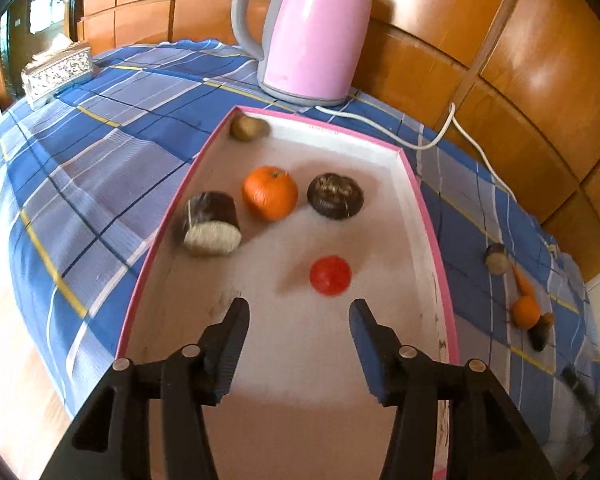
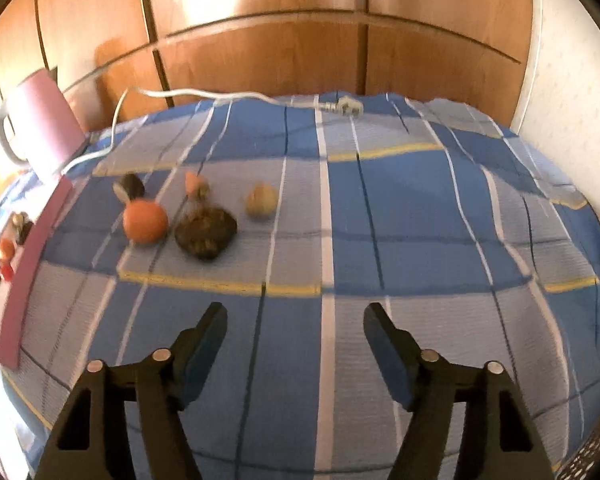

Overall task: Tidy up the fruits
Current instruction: 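Reach the right gripper to the small tan round fruit and grasp it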

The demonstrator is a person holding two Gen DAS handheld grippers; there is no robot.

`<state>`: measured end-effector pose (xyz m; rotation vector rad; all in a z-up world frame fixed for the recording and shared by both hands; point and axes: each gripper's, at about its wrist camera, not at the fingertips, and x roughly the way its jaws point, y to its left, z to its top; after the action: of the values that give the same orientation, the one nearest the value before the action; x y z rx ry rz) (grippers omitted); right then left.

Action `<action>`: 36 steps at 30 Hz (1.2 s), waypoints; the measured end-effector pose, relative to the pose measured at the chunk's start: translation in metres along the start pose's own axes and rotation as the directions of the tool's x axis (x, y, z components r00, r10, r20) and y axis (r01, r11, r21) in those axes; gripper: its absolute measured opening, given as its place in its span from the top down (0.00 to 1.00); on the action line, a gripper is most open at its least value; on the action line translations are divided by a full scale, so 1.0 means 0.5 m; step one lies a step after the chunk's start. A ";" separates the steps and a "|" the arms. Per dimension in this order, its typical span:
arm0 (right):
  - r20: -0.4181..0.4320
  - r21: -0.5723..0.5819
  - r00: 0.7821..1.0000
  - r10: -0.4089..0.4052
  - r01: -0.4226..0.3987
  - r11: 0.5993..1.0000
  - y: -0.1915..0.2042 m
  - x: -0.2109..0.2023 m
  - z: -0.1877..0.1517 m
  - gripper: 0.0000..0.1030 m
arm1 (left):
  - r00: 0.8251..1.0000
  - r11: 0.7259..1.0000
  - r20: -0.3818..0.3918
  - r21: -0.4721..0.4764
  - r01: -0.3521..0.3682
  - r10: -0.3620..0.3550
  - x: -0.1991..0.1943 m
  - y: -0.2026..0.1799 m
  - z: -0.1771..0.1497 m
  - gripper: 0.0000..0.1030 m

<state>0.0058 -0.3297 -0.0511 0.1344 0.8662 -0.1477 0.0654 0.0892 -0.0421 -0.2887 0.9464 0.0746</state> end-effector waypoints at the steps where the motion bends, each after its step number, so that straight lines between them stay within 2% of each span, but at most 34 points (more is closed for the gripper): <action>1: 0.002 0.016 1.000 0.010 -0.010 1.000 -0.003 0.000 0.013 0.36 | 1.000 1.000 0.004 0.010 -0.003 0.003 -0.004 -0.004 -0.005 0.46; 3: 0.006 0.048 0.999 0.037 -0.037 0.998 -0.006 0.003 0.037 0.46 | 1.000 0.999 0.022 0.038 -0.011 0.010 -0.017 -0.015 -0.016 0.44; 9: -0.011 0.115 0.996 0.083 -0.082 0.990 -0.001 0.037 0.105 0.56 | 0.997 0.997 0.077 0.072 -0.020 0.015 -0.047 -0.028 -0.033 0.32; 12: -0.035 0.132 0.995 0.091 -0.085 0.988 0.004 0.064 0.123 0.60 | 0.996 0.997 0.090 0.070 -0.022 0.016 -0.054 -0.026 -0.038 0.30; 23: -0.140 0.179 0.983 0.117 -0.091 0.980 0.009 0.161 0.155 0.61 | 0.995 0.996 0.094 0.082 -0.024 0.016 -0.062 -0.029 -0.046 0.26; 24: -0.146 0.180 0.982 0.119 -0.092 0.979 0.010 0.166 0.155 0.66 | 0.996 0.996 0.093 0.084 -0.023 0.015 -0.062 -0.029 -0.047 0.26; 25: -0.153 0.182 0.981 0.124 -0.095 0.979 0.010 0.170 0.155 0.67 | 0.996 0.996 0.092 0.085 -0.023 0.015 -0.062 -0.030 -0.048 0.26; 30: -0.152 0.158 0.982 0.110 -0.086 0.984 0.015 0.174 0.154 0.74 | 0.996 0.995 0.089 0.096 -0.020 0.012 -0.063 -0.036 -0.053 0.26; 36: -0.145 0.140 0.984 0.100 -0.079 0.987 0.022 0.174 0.157 0.75 | 0.996 0.994 0.085 0.106 -0.018 0.009 -0.064 -0.041 -0.056 0.26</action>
<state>0.1220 -0.3393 -0.0668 0.3128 1.0003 -0.1117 0.0284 0.0639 -0.0271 -0.1785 0.8650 0.0482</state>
